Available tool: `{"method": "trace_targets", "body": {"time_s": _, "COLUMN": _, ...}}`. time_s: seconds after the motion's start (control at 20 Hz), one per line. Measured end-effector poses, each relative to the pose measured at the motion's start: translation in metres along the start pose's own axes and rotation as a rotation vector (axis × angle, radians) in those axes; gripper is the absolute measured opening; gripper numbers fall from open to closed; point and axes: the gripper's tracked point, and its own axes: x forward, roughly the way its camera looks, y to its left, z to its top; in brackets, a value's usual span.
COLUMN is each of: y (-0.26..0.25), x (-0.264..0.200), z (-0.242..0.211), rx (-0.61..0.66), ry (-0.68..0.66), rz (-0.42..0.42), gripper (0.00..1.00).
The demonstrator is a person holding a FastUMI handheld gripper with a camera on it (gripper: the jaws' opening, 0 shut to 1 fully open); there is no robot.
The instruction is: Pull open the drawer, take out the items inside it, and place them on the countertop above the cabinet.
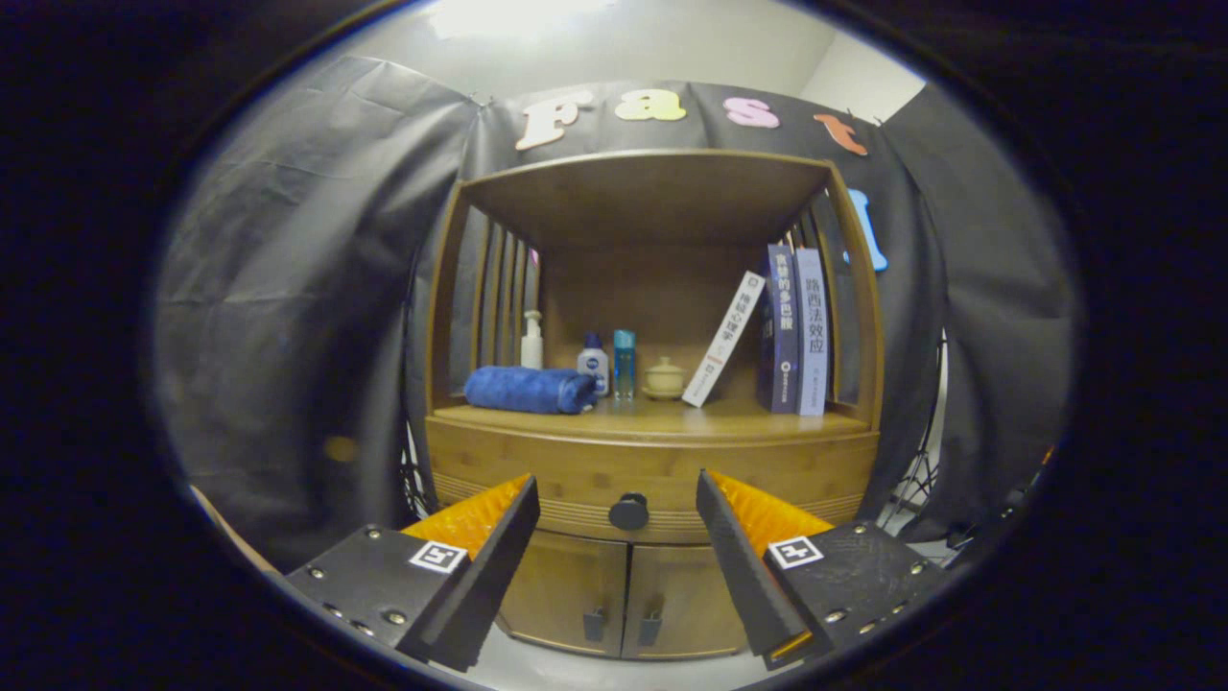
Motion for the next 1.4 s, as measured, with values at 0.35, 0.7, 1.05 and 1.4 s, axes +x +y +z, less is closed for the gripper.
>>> {"method": "trace_targets", "body": {"time_s": 0.35, "y": 0.006, "x": 0.069, "z": -0.038, "rx": -0.077, "ry": 0.096, "rz": 0.018, "gripper": 0.83}}
{"method": "trace_targets", "body": {"time_s": 0.7, "y": -0.002, "x": 0.109, "z": -0.063, "rx": -0.037, "ry": 0.204, "rz": -0.016, "gripper": 0.46}}
{"method": "trace_targets", "body": {"time_s": 1.05, "y": -0.002, "x": 0.124, "z": -0.074, "rx": 0.007, "ry": 0.246, "rz": -0.025, "gripper": 0.43}}
{"method": "trace_targets", "body": {"time_s": 1.4, "y": -0.002, "x": 0.122, "z": -0.078, "rx": 0.042, "ry": 0.301, "rz": -0.034, "gripper": 0.25}}
